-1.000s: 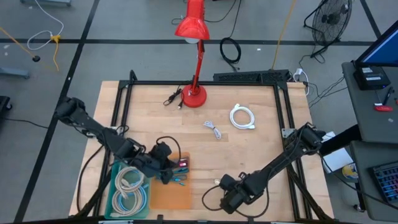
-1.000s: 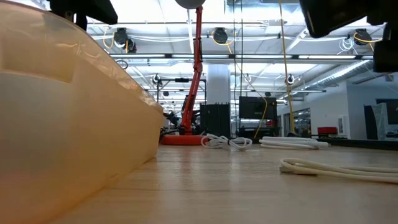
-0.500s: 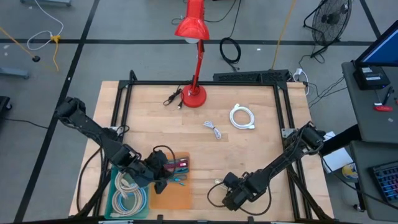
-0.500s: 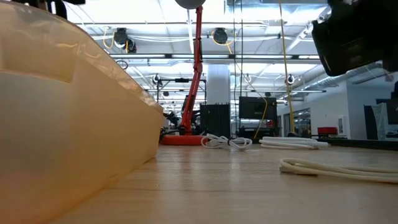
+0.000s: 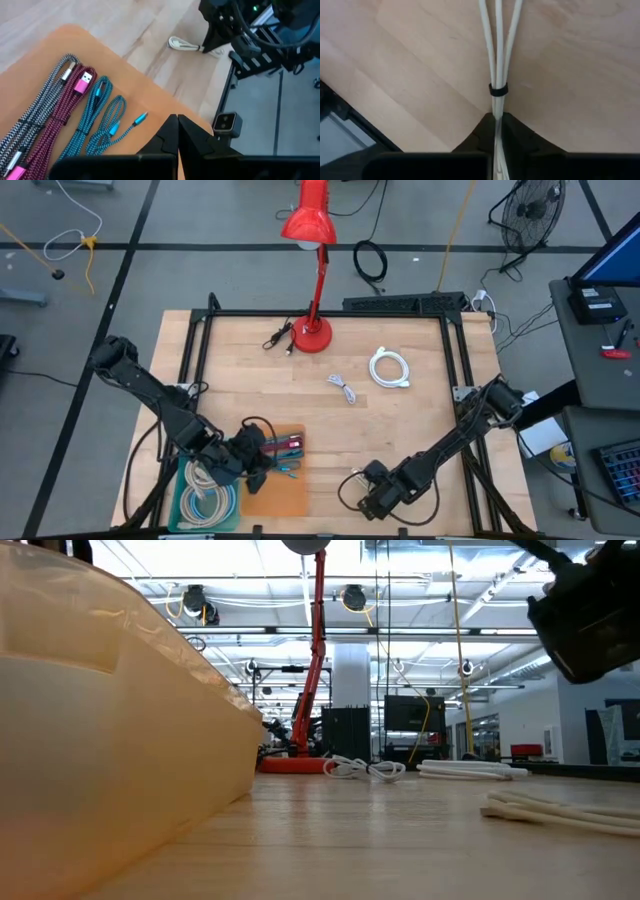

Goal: Pick & Place USB Port
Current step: Put the brown USB cable into the orange bin

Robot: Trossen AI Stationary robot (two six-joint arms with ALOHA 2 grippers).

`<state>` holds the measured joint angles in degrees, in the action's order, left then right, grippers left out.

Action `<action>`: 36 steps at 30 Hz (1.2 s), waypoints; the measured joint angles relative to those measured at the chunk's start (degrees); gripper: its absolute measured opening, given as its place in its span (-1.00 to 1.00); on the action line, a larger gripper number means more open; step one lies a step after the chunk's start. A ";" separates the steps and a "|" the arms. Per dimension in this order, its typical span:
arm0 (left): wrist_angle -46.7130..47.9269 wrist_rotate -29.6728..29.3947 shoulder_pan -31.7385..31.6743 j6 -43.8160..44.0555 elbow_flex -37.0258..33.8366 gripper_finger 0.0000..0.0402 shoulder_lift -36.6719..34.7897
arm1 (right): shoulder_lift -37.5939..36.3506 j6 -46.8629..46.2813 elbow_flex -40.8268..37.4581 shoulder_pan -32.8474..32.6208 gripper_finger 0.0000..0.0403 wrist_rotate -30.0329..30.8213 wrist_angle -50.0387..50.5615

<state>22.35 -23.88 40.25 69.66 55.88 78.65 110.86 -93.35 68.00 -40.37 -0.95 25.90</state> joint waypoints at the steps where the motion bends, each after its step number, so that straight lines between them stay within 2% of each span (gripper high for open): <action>1: -0.08 -0.32 0.00 0.35 0.00 -0.99 0.00 | -0.71 -0.03 0.56 -0.06 -0.96 1.69 -0.03; 6: -0.27 -1.71 0.02 2.23 0.02 -0.99 -0.02 | -5.75 3.19 4.48 0.61 -0.98 14.11 1.78; 9: 0.38 -2.59 0.02 2.64 0.04 -0.99 -0.71 | -10.83 6.93 8.39 1.31 -0.98 22.34 -1.10; 13: 1.77 -7.86 0.02 3.14 0.07 -0.99 -3.44 | -14.32 15.26 11.39 2.18 -0.99 27.83 -7.42; 17: 4.74 -15.63 0.02 5.42 0.07 -0.99 -8.56 | -16.84 20.83 13.91 4.55 -0.99 29.63 -14.82; 24: 11.43 -17.29 -0.20 1.42 0.07 -0.99 -19.73 | -14.44 28.75 16.45 11.25 -1.00 22.58 -28.26; 27: 14.68 -17.57 -0.20 0.55 0.07 -0.99 -24.64 | -11.53 29.64 18.93 15.18 -1.00 17.72 -27.89; 31: 17.86 -18.25 -0.20 -3.08 0.07 -0.99 -30.24 | -4.39 31.28 25.17 19.44 -1.00 9.22 -27.09; 36: 21.16 -18.56 -0.19 -4.02 0.07 -0.99 -34.31 | 5.49 32.67 37.82 22.39 -1.00 -0.44 -26.15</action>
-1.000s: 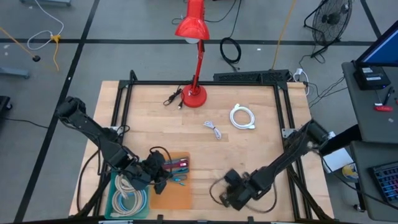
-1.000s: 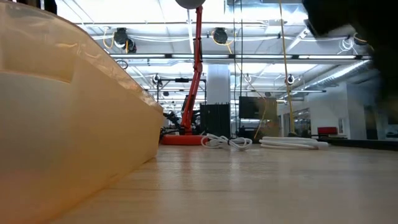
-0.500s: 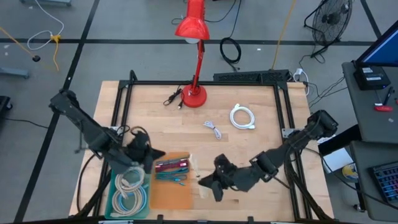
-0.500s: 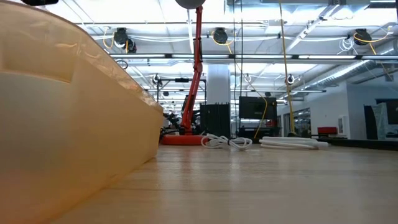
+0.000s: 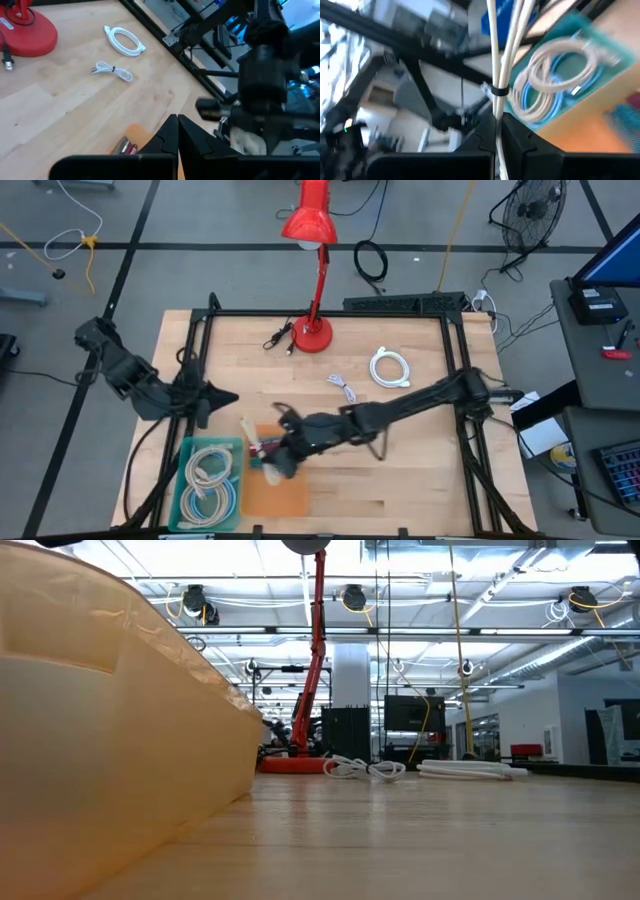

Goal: Pick & Place USB Port
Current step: Put the brown USB cable into the orange bin

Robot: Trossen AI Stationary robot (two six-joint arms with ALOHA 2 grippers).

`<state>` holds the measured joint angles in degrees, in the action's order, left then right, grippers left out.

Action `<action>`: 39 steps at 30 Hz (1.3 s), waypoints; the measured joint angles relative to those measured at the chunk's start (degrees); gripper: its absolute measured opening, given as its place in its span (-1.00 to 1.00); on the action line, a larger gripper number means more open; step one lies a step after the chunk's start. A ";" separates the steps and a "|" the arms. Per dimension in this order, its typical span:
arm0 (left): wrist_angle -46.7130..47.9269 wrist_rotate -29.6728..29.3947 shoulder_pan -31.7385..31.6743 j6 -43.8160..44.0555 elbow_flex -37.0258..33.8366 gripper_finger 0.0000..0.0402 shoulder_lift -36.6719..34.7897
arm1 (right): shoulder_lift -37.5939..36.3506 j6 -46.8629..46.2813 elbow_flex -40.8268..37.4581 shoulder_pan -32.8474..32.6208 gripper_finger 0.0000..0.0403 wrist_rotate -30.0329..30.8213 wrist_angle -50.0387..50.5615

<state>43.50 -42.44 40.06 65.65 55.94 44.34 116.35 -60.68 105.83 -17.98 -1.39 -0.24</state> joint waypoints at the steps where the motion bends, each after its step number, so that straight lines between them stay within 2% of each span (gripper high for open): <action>1: 0.67 0.21 0.11 -0.01 0.00 -0.99 -0.27 | 2.17 0.17 2.71 0.25 -1.00 -2.07 1.41; 6: 3.75 1.57 1.04 1.05 0.00 -0.99 -0.50 | 11.38 3.22 15.72 0.63 -1.00 -9.45 17.12; 9: 4.41 1.55 1.86 1.99 0.00 -0.99 0.20 | 14.75 5.37 19.31 0.61 -1.00 -11.91 21.70; 18: 6.12 1.98 2.57 2.98 -0.02 -0.99 2.91 | 19.00 12.25 19.38 -0.07 -1.00 -15.06 27.16; 27: 10.42 3.89 2.57 7.37 -0.04 -0.99 4.48 | 18.79 23.81 19.38 -0.52 -1.00 -13.95 29.50; 35: 10.36 3.91 2.57 8.03 -0.04 -0.99 4.46 | 18.81 25.33 14.32 -0.51 -1.00 -16.89 26.60; 39: 10.30 4.16 2.57 8.17 -0.04 -0.99 4.46 | 18.64 22.60 9.07 -0.46 -1.00 -18.56 20.83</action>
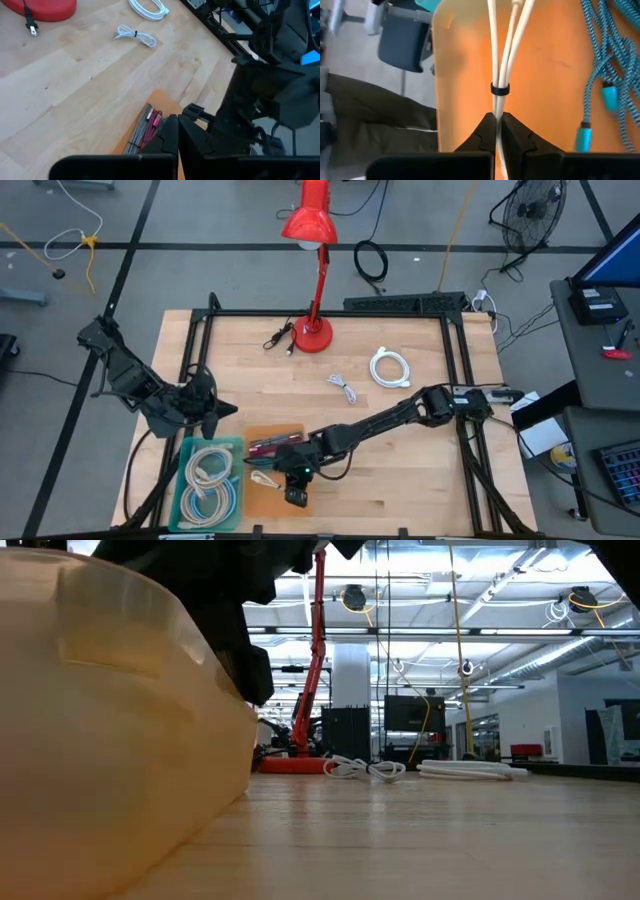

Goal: Pick & Place USB Port
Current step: Put the brown USB cable into the orange bin, then put the left white USB cable into the orange bin

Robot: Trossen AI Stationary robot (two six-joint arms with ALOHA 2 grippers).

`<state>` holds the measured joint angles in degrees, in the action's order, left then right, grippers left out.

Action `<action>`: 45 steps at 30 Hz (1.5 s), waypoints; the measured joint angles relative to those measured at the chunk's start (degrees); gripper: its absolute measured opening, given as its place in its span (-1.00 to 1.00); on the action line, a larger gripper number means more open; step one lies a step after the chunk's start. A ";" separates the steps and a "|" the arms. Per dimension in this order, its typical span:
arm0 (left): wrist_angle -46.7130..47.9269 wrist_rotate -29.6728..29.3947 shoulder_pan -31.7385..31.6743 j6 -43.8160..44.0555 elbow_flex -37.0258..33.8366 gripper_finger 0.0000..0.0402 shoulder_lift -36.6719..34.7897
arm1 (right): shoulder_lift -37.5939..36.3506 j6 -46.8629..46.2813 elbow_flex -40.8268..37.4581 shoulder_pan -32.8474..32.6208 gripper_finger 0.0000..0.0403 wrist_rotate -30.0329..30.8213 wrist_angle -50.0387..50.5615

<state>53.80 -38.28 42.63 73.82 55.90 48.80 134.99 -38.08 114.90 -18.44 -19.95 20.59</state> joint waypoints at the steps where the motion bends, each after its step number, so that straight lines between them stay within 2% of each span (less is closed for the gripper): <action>1: 0.02 0.39 0.00 0.02 0.00 -0.99 0.00 | -0.12 -0.66 -0.95 0.01 -1.00 -0.44 -1.24; 8: 0.00 0.89 0.00 0.21 0.00 -0.99 0.00 | -0.25 -1.51 -2.28 0.02 -0.99 -0.65 -2.64; 20: 0.39 0.89 0.00 0.04 0.00 -0.99 0.00 | -0.01 -2.09 -1.87 0.22 -0.47 -1.11 -3.50; 29: 0.51 1.27 0.00 -0.13 0.00 -0.99 0.00 | 0.01 -3.15 -1.85 0.35 -0.39 -1.39 -3.73; 34: 1.13 1.27 0.00 -0.12 -0.01 -0.99 0.00 | 0.06 -3.33 -1.82 0.51 -0.39 -1.01 -3.71; 38: 1.63 1.20 0.00 0.06 -0.02 -0.99 0.00 | 0.06 -6.37 -1.82 1.06 -0.44 2.03 -3.80; 40: 1.75 0.94 0.00 0.22 -0.02 -0.99 0.01 | 0.06 -7.95 -1.80 1.49 -0.54 4.62 -3.35; 45: 1.75 0.68 0.00 0.05 -0.02 -0.99 0.40 | 0.23 -12.62 -1.89 2.58 -0.95 11.57 -1.98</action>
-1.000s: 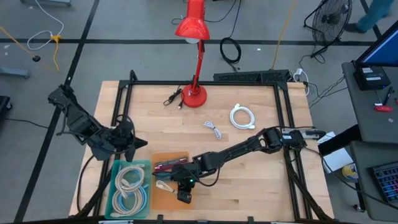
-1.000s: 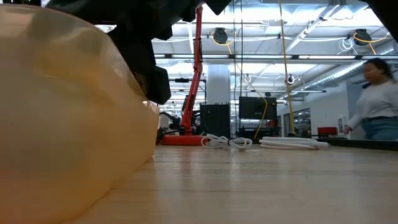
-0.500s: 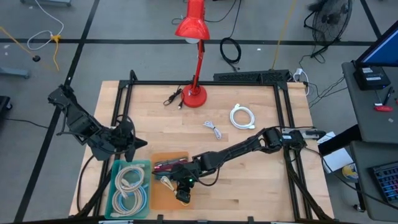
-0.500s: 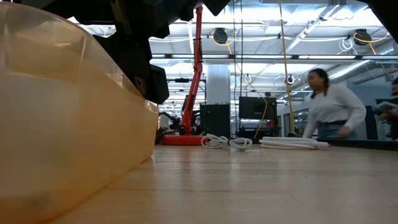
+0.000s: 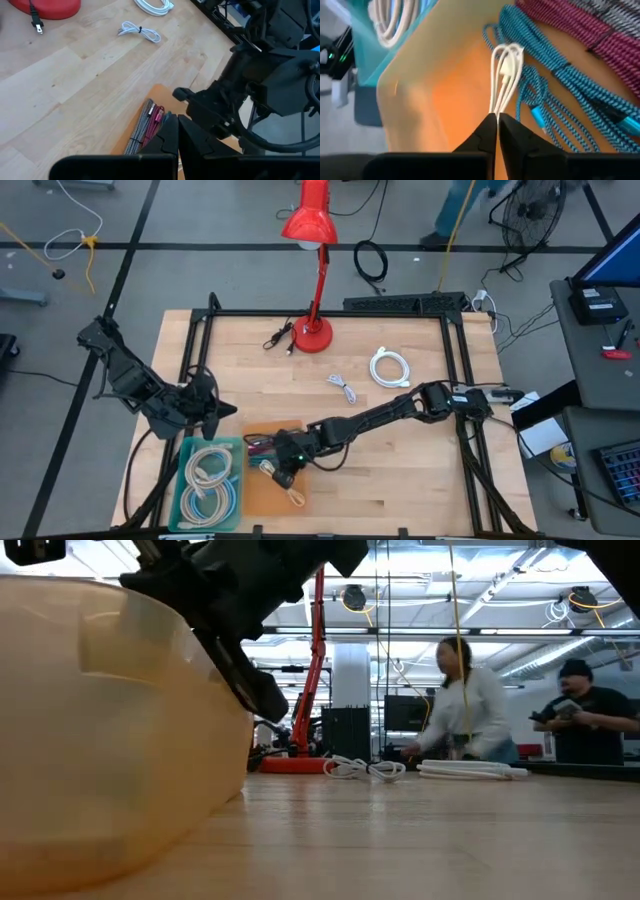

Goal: Pick & Place USB Port
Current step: Put the left white USB cable into the orange bin

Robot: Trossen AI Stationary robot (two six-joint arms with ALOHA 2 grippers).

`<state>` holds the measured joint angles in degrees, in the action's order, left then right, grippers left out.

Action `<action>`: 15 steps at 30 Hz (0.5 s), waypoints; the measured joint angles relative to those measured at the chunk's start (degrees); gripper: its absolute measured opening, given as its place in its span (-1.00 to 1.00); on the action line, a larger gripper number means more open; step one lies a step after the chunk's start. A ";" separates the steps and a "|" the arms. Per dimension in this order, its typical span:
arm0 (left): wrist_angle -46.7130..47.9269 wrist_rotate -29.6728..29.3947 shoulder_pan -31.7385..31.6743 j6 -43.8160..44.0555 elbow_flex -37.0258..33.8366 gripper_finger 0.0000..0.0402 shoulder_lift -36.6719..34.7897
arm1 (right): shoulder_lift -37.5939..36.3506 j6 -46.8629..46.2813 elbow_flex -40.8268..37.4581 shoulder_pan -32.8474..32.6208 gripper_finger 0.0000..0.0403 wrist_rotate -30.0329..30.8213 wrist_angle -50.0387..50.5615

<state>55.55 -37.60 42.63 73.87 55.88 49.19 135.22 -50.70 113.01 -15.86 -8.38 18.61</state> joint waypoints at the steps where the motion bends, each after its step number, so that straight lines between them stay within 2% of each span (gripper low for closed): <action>1: 0.05 0.02 0.00 -0.03 0.00 -0.99 0.09 | 0.04 -0.49 0.00 0.19 -0.96 0.76 -0.13; 7: 1.08 0.32 0.00 0.76 0.00 -0.99 0.32 | 0.00 -3.86 0.00 1.11 -0.99 0.88 -0.43; 15: 1.44 1.33 0.00 -0.35 0.00 -0.99 0.34 | -6.36 -2.24 -0.15 1.66 -1.00 2.42 0.09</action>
<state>56.99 -36.27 42.63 73.52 55.88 49.54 128.86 -52.93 112.86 -14.19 -5.96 18.70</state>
